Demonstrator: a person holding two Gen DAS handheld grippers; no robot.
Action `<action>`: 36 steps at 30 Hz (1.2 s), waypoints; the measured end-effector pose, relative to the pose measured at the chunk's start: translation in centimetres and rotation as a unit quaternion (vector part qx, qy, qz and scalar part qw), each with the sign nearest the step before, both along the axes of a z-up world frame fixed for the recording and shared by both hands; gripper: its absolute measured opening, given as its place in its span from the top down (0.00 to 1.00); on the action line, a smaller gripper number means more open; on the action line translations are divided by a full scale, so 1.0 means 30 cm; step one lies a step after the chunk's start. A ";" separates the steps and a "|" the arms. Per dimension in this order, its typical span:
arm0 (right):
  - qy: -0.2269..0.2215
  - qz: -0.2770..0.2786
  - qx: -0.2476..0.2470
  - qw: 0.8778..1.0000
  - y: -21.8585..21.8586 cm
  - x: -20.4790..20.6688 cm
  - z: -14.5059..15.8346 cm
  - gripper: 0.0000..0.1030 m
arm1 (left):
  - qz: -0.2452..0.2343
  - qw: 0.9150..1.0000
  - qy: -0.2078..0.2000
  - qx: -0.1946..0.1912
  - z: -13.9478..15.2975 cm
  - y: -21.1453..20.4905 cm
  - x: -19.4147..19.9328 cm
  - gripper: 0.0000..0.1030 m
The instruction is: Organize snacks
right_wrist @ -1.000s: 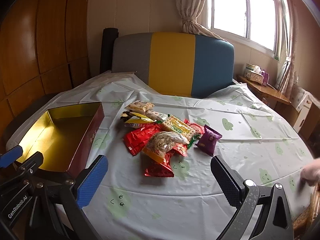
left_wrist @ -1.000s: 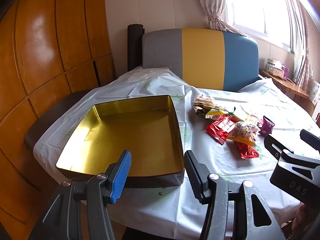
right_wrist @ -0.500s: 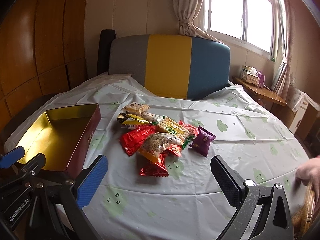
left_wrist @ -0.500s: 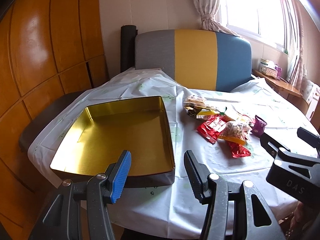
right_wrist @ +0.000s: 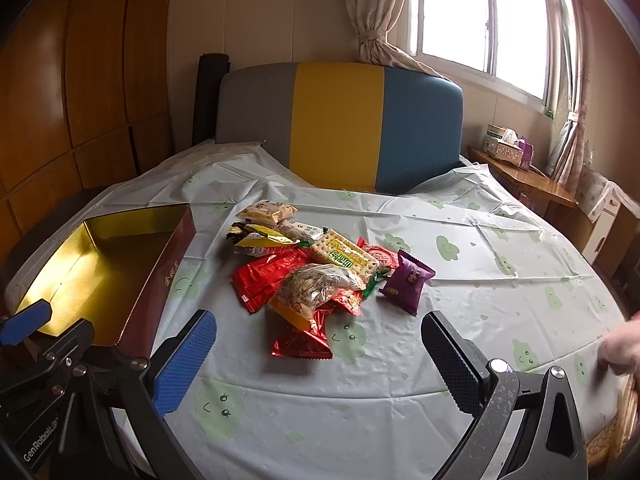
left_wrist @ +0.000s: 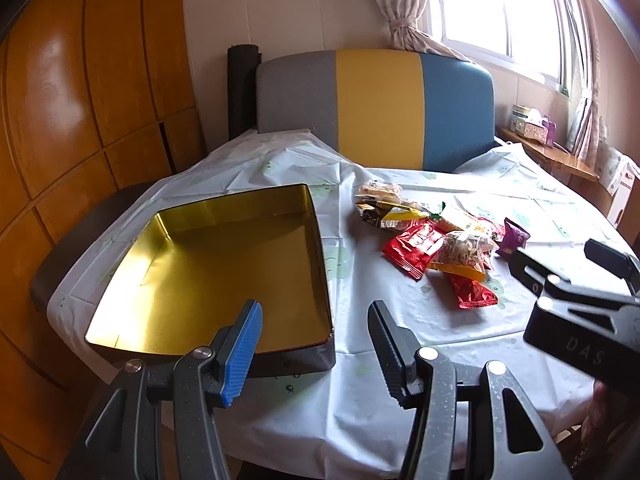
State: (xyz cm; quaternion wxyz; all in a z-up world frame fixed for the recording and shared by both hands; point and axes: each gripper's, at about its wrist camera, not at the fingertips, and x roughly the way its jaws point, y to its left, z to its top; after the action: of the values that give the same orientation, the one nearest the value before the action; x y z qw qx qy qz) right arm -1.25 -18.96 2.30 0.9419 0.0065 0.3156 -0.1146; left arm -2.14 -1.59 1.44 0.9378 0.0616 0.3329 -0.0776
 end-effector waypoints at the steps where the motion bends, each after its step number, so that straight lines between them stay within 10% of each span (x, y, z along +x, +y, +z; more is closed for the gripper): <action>1: 0.002 0.000 0.001 1.000 -0.013 0.010 0.001 0.00 | -0.003 1.000 0.002 0.002 -0.003 -0.006 0.004 0.46; 19: 0.125 -0.004 0.104 0.987 -0.556 0.274 -0.009 0.00 | -0.115 0.982 0.133 -0.069 -0.076 -0.153 0.140 0.43; 25: 0.149 -0.084 0.180 0.969 -0.775 0.290 -0.108 0.00 | -0.157 0.978 0.130 -0.050 -0.035 -0.261 0.208 0.43; 36: 0.131 -0.052 0.221 0.965 -0.766 0.302 -0.083 0.00 | -0.236 0.957 0.166 0.007 -0.120 -0.555 0.425 0.43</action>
State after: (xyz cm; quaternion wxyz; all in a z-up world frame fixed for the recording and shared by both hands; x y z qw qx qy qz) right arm 7.82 -41.95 -0.18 0.8603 0.2158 0.4530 -0.0902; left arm 10.62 -18.23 -2.16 0.8237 0.1313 0.4604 -0.3038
